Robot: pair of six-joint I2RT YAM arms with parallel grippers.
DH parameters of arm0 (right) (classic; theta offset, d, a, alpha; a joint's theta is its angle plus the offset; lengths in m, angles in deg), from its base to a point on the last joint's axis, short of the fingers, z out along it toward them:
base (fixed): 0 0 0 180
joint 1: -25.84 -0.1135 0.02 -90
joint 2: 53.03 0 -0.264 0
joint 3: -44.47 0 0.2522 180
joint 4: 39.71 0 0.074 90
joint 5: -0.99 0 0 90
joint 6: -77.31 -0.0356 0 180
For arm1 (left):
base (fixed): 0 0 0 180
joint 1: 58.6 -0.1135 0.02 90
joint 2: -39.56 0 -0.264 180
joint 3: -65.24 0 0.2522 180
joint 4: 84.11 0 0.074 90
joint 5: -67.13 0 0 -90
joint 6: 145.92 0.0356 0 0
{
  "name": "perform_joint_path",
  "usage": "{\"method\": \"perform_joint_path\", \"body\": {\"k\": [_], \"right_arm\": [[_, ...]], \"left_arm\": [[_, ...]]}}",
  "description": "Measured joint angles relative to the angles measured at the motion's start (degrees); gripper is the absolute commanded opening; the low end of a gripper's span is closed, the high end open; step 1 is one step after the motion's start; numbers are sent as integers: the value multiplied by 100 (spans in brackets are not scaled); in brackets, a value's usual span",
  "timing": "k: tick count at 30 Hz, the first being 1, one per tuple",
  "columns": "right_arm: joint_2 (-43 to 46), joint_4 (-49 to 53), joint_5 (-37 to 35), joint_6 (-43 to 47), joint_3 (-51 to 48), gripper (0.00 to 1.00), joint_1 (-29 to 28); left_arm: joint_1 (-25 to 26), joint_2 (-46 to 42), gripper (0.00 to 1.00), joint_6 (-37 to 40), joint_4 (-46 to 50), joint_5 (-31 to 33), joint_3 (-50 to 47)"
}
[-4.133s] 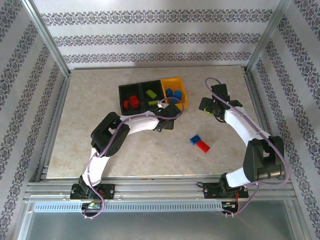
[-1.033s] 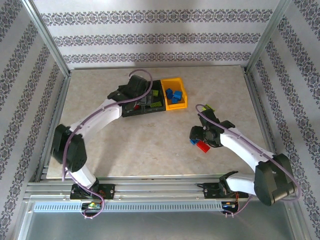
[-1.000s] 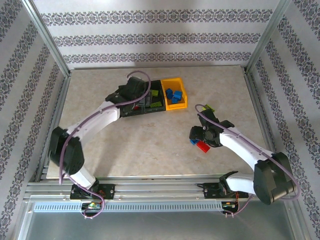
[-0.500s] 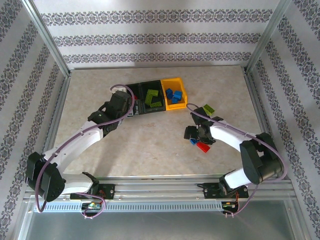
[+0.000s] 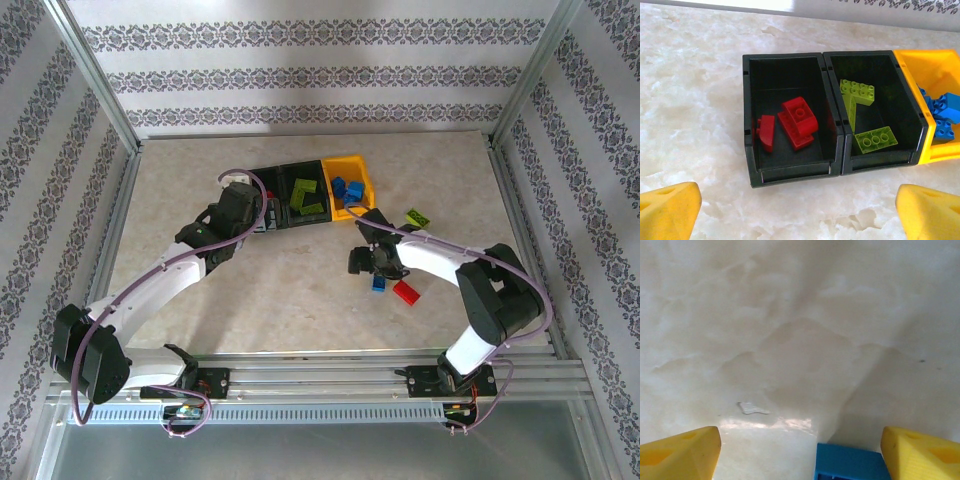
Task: Sort the legos into containers by color
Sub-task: Pick up the lego from the center of the table.
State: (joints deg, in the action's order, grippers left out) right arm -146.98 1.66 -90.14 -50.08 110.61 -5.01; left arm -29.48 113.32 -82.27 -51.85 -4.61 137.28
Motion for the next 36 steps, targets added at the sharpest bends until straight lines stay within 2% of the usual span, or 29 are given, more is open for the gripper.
{"method": "perform_joint_path", "body": {"k": [13, 16, 20, 23, 28, 36], "right_arm": [[-79, 450, -238, -155, 33, 77, -385], [9, 437, -236, -188, -70, 72, -431], [39, 426, -275, -245, -186, 53, -428], [39, 474, -382, -280, -192, 44, -426], [26, 503, -413, -295, -173, 35, -431], [-50, 535, -367, -280, 129, 27, -533]], "left_arm": [[-2, 0, 100, -22, -15, -4, -59], [-13, 0, 100, -50, -24, -26, -94], [-52, 0, 100, -79, -66, -50, -118], [-74, 0, 99, -94, -101, -68, -118], [-76, 0, 100, -94, -101, -66, -118], [-164, 0, 100, -94, -101, -68, -118]]}}
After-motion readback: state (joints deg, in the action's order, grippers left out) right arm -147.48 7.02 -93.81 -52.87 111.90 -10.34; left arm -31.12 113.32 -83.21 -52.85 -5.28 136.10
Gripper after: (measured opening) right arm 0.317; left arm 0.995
